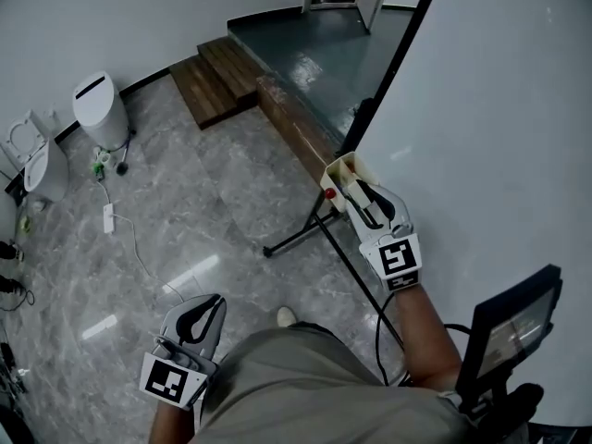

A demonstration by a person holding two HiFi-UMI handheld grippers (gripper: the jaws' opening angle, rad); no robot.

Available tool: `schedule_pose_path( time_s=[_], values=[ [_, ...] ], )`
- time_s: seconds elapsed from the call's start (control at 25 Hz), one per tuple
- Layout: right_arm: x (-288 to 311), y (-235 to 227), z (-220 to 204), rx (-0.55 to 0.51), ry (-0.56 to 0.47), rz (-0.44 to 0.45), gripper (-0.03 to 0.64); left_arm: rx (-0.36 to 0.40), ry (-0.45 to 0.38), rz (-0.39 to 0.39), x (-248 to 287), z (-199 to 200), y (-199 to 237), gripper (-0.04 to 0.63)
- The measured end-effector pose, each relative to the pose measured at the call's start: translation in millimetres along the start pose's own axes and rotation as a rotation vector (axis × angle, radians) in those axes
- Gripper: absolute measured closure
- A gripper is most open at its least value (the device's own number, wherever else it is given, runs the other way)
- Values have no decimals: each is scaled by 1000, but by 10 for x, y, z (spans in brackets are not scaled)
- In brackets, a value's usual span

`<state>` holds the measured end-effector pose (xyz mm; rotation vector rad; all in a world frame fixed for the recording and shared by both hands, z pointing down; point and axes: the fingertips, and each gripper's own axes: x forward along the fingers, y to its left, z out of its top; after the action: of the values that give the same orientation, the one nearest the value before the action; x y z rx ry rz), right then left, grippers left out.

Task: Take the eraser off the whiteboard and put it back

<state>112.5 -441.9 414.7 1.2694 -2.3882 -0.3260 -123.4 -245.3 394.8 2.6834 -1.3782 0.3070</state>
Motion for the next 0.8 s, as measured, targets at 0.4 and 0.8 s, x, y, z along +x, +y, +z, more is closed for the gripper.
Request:
schedule_pose_path(
  time_s=[0.4,0.8],
  values=[
    [335,-81,-298,31,35,39,457,13,19,16,224,195,144,569],
    [606,-136,-591,88,71,82,457,13,54,5,500,367,300,569]
  ],
)
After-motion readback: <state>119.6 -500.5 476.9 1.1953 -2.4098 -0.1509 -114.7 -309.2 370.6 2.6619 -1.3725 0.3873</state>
